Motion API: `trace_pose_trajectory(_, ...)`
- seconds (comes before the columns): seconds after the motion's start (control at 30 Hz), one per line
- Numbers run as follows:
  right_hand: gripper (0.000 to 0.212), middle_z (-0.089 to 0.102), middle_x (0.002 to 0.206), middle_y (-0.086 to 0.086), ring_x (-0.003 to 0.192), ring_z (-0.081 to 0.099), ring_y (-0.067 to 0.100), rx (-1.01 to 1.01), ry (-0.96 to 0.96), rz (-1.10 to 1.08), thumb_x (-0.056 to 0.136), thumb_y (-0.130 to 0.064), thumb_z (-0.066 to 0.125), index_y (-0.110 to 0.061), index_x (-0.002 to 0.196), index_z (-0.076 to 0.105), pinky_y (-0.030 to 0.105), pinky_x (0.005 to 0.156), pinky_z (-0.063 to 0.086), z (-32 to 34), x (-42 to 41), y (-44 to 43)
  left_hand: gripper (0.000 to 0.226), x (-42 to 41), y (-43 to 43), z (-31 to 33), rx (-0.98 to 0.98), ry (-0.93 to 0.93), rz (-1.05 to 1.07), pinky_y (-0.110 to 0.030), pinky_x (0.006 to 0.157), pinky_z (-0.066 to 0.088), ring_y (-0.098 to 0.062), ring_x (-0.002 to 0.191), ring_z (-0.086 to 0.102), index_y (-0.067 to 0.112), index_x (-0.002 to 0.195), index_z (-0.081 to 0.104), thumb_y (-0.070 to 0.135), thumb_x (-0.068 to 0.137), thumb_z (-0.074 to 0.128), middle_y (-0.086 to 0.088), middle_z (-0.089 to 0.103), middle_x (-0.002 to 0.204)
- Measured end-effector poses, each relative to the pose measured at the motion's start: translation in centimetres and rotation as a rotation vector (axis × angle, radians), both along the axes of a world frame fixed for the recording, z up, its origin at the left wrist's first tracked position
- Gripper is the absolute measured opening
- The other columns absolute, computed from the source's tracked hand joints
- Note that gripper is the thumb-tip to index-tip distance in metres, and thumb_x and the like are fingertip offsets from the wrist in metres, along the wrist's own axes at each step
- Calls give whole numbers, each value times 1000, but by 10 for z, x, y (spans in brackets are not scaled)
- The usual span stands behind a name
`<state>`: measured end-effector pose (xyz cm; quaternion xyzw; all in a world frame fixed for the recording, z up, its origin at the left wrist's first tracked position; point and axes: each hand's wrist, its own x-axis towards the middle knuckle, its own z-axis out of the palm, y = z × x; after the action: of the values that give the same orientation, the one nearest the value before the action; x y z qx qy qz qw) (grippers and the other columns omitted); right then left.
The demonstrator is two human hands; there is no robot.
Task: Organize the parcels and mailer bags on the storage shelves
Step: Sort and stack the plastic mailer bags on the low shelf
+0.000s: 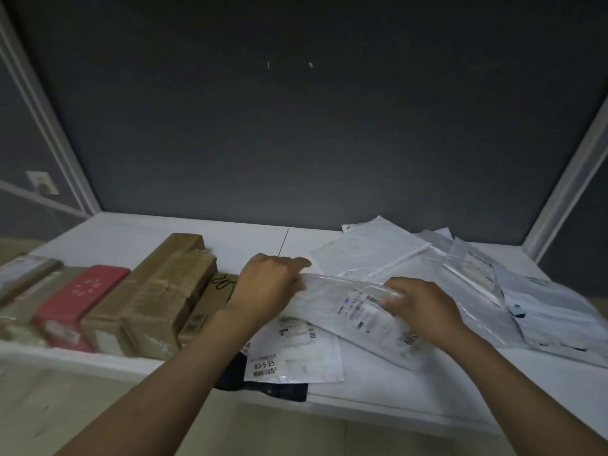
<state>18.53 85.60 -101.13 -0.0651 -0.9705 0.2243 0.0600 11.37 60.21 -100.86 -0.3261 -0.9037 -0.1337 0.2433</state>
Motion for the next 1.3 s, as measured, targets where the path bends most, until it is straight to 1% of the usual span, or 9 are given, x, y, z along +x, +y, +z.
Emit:
trace_pose_trajectory(0.1,13,71,73,-10,70,67,10,-365,-48,-25,87,-24,66,-33,77,69,28,65,48,-12,1,9,57,1,-13,-4,234,-221,143,-30,80,51,-15,92,64,25,138,49,27,85,71,2,67,110)
trace_pose_trajectory(0.23,9,75,80,5,70,70,19,-781,-86,-131,91,-13,63,-12,92,71,29,65,55,-28,4,-4,93,8,-4,-19,541,-683,214,-12,66,45,-2,83,57,21,153,8,29,85,71,12,58,101)
trace_pose_trajectory(0.43,10,74,93,15,88,70,34,-1156,-128,-300,95,-11,58,-8,100,66,49,79,56,-59,-6,-21,104,-1,0,-74,754,-1025,391,-42,102,45,-28,124,50,14,151,9,37,77,78,-5,46,142)
trace_pose_trajectory(0.67,13,70,97,7,85,66,23,-747,-135,-351,86,-8,62,-11,98,66,32,74,52,-94,-11,-25,90,12,-15,-109,2,-803,622,-38,98,41,-30,118,46,21,137,24,57,70,72,-13,42,130)
trace_pose_trajectory(0.77,16,68,97,2,88,65,22,-621,-143,-293,84,-10,62,-15,100,64,30,71,49,-102,-9,-26,78,11,-16,-112,212,-773,507,-29,84,53,-22,103,58,21,124,35,40,64,81,-9,56,119)
trace_pose_trajectory(0.9,13,70,95,4,88,67,26,-766,-91,-329,84,-5,63,-17,89,63,45,83,55,-105,-10,-26,85,13,-13,-104,448,-762,424,-23,83,48,-22,111,60,14,146,27,13,78,77,-8,60,127)
trace_pose_trajectory(1.03,10,71,91,8,83,69,29,-915,-69,-357,85,-2,63,-11,89,64,52,80,57,-103,-14,-36,82,2,-22,-67,520,-562,395,-31,58,55,-18,74,65,24,152,16,13,88,66,-3,67,95)
trace_pose_trajectory(1.2,14,69,97,3,83,66,17,-762,-226,-219,84,-8,63,-13,98,62,25,60,49,-100,-21,-68,44,-11,-42,-32,650,-366,445,-25,51,51,-15,73,64,19,134,46,17,92,60,3,65,99)
trace_pose_trajectory(1.3,20,69,101,4,86,65,18,-715,-293,-184,83,-10,61,-10,103,63,25,63,51,-108,-30,-85,17,-16,-55,-33,653,-279,450,-36,57,56,-17,74,64,14,109,57,23,96,53,-4,68,97)
